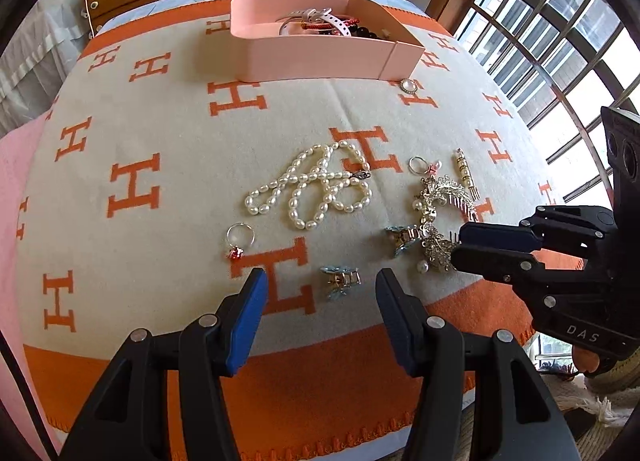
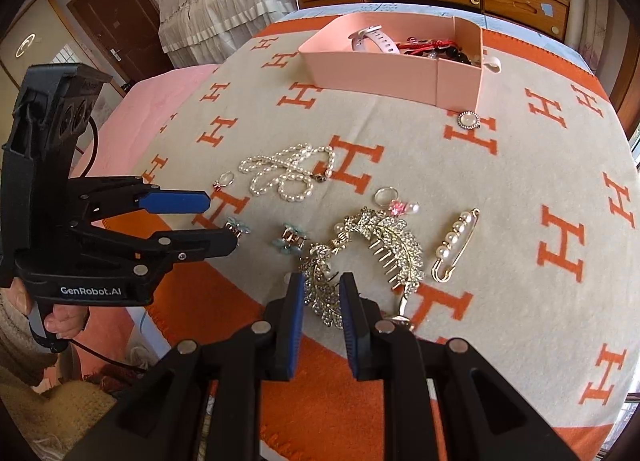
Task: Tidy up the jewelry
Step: 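Grasp the silver hair comb with the right tool while the left tool grasps a small silver charm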
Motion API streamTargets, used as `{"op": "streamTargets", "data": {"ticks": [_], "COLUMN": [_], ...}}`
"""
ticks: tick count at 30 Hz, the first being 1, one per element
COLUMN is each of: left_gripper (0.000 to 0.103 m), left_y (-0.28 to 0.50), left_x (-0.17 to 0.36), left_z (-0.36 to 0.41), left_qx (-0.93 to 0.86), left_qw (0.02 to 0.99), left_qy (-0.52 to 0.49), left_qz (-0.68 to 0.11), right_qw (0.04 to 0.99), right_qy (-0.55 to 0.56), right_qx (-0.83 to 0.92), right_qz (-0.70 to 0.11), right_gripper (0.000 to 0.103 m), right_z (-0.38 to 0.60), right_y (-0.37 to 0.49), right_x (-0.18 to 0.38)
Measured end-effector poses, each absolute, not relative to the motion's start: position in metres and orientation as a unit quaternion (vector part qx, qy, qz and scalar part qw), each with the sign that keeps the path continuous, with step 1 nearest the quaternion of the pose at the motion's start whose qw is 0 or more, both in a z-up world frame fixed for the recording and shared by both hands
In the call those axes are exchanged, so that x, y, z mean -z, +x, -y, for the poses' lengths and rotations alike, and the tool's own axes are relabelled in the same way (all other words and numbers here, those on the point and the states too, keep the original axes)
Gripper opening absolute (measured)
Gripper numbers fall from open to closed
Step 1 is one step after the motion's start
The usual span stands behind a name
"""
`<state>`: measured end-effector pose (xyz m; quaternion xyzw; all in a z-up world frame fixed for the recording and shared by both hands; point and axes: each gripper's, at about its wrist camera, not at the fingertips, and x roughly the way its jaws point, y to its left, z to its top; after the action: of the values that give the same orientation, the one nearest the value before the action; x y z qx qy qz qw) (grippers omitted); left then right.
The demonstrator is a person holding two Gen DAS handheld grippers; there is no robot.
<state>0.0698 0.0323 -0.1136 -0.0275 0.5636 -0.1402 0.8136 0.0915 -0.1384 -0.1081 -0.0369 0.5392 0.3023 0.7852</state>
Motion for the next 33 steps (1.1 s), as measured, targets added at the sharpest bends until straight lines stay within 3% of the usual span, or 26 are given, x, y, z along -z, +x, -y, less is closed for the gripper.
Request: {"op": "streamTargets", "data": {"ticks": [5,8,15,25,27,28,33], "left_gripper": [0.054,0.045,0.02,0.02,0.02,0.02,0.02], "left_y": [0.073,0.077,0.076,0.066,0.066,0.066,0.065], "left_x": [0.119,0.122,0.123,0.12,0.12,0.119,0.113], "left_z": [-0.025,-0.02,-0.016,-0.025,-0.027,-0.029,-0.034], "left_qx": [0.133,0.128,0.119,0.11,0.109,0.108,0.108], "left_qw": [0.815,0.815,0.818,0.824,0.825,0.825,0.829], "left_qy": [-0.028,-0.026,-0.015,-0.008,-0.01,-0.012,-0.014], "left_qz": [-0.563,-0.565,-0.563,-0.556,-0.555,-0.555,-0.549], "right_qw": [0.786,0.785,0.78,0.774,0.773,0.773,0.787], "right_qy": [-0.048,-0.048,-0.059,-0.083,-0.092,-0.097,-0.108], "right_qx": [-0.304,-0.305,-0.306,-0.307,-0.311,-0.314,-0.319], "right_qz": [-0.537,-0.537,-0.542,-0.548,-0.546,-0.543,-0.518], "right_gripper": [0.019,0.025,0.027,0.034,0.031,0.025,0.025], "right_z": [0.132,0.129,0.123,0.106,0.104,0.104,0.111], "right_y": [0.093,0.097,0.101,0.104,0.104,0.103,0.093], "right_x": [0.106,0.107,0.112,0.118,0.117,0.116,0.108]}}
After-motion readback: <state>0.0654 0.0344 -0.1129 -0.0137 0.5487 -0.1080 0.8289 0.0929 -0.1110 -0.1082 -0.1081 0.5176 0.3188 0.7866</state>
